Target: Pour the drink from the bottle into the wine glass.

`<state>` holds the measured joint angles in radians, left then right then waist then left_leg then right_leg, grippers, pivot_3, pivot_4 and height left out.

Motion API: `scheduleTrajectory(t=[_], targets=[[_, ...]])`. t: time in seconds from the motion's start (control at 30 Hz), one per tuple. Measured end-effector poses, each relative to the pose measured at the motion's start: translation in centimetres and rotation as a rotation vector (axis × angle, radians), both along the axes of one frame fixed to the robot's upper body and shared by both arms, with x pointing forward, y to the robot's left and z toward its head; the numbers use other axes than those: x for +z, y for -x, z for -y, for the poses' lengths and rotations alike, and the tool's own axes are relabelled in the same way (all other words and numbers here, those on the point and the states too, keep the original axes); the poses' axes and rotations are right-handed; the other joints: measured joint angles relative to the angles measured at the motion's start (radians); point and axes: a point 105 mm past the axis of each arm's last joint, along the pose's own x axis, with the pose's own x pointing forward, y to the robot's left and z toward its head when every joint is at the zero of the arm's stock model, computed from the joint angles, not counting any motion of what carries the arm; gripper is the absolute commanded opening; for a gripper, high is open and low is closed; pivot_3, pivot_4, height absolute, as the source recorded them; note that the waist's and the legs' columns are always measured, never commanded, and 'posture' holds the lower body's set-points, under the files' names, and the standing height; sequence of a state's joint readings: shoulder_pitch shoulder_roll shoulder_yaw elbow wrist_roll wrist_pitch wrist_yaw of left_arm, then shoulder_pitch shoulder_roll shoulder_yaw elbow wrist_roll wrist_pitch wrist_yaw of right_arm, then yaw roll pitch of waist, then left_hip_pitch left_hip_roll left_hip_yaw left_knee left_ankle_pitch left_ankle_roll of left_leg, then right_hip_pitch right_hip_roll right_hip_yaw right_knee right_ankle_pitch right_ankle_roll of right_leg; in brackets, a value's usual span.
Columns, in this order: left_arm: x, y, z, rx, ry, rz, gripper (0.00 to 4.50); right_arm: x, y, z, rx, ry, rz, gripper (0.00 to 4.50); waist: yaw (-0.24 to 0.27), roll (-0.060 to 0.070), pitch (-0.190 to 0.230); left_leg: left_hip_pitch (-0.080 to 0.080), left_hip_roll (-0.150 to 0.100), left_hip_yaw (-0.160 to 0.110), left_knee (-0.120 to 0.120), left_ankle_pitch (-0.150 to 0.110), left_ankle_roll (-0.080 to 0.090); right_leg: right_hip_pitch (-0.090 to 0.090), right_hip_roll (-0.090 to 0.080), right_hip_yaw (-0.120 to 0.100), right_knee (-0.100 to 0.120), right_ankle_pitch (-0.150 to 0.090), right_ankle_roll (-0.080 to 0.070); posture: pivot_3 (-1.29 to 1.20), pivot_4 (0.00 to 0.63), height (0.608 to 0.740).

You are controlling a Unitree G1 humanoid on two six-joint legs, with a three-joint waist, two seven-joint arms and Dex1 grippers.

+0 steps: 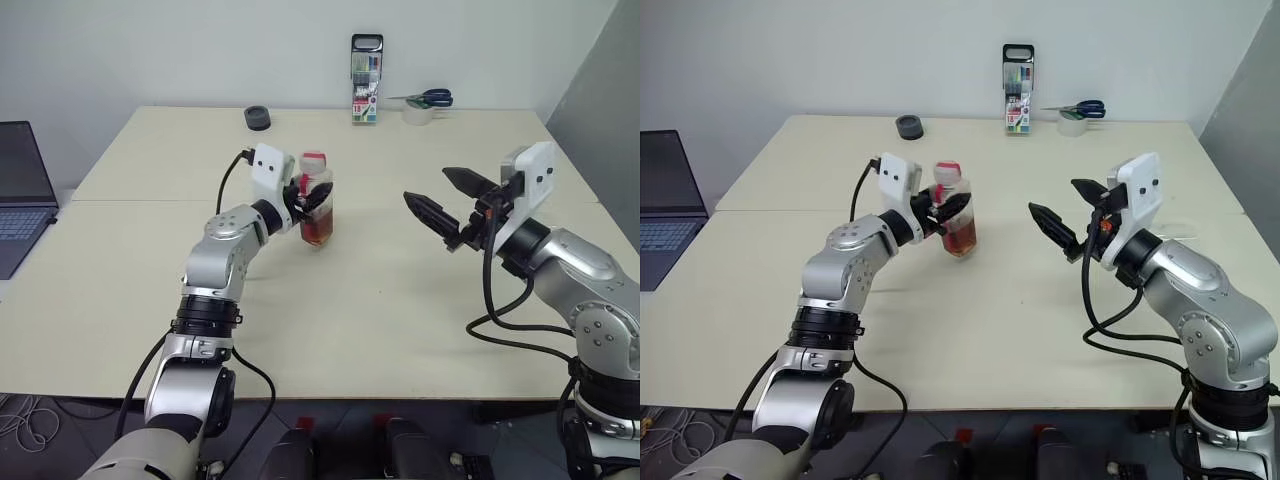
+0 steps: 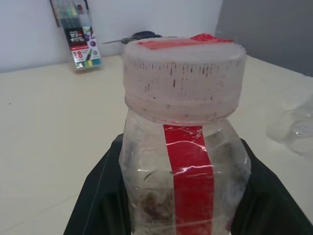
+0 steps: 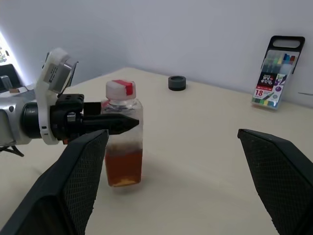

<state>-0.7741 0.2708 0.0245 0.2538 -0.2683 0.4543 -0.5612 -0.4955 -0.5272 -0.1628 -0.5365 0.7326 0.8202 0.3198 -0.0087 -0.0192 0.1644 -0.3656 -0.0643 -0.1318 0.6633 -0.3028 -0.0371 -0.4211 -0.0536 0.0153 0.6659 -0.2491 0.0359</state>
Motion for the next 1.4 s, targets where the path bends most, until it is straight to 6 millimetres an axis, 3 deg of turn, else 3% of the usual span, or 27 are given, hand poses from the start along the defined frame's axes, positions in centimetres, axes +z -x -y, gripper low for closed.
scheduleTrajectory(t=[0.43, 0.8, 1.27, 1.4], targets=[[1.1, 2.9, 5.2, -0.316, -0.042, 0.054, 1.90, 0.9, -0.9, -1.6, 0.075, -0.025, -0.053, 4.50, -0.002, 0.000, 0.000, 0.000, 0.000, 0.000, 0.000, 0.000, 0.000, 0.000, 0.000, 0.000, -0.001, 0.000, 0.000, 0.00, 0.150, 0.740], [1.4, 4.7, 6.8, -0.504, -0.062, 0.058, 1.90, 1.1, -0.7, -3.1, 0.136, -0.033, -0.073, 4.50, -0.015, 0.000, 0.000, 0.000, 0.000, 0.000, 0.000, 0.000, 0.000, 0.000, 0.000, 0.000, 0.000, 0.000, 0.000, 0.00, 0.150, 0.740], [2.0, 4.9, 7.2, -0.537, -0.065, 0.078, 1.90, 0.3, -1.4, -4.7, 0.161, -0.012, -0.115, 4.50, -0.020, 0.000, 0.000, 0.000, 0.000, 0.000, 0.000, 0.000, 0.000, -0.001, 0.000, 0.000, 0.000, 0.000, 0.000, 0.00, 0.150, 0.740], [2.0, 4.9, 7.2, -0.531, -0.064, 0.078, 1.90, 0.3, -1.4, -4.7, 0.163, -0.014, -0.114, 3.62, -0.019, 0.000, 0.000, 0.000, 0.000, 0.000, 0.000, 0.000, 0.000, -0.001, 0.000, 0.000, 0.000, 0.000, 0.000, 0.00, 0.150, 0.740]])
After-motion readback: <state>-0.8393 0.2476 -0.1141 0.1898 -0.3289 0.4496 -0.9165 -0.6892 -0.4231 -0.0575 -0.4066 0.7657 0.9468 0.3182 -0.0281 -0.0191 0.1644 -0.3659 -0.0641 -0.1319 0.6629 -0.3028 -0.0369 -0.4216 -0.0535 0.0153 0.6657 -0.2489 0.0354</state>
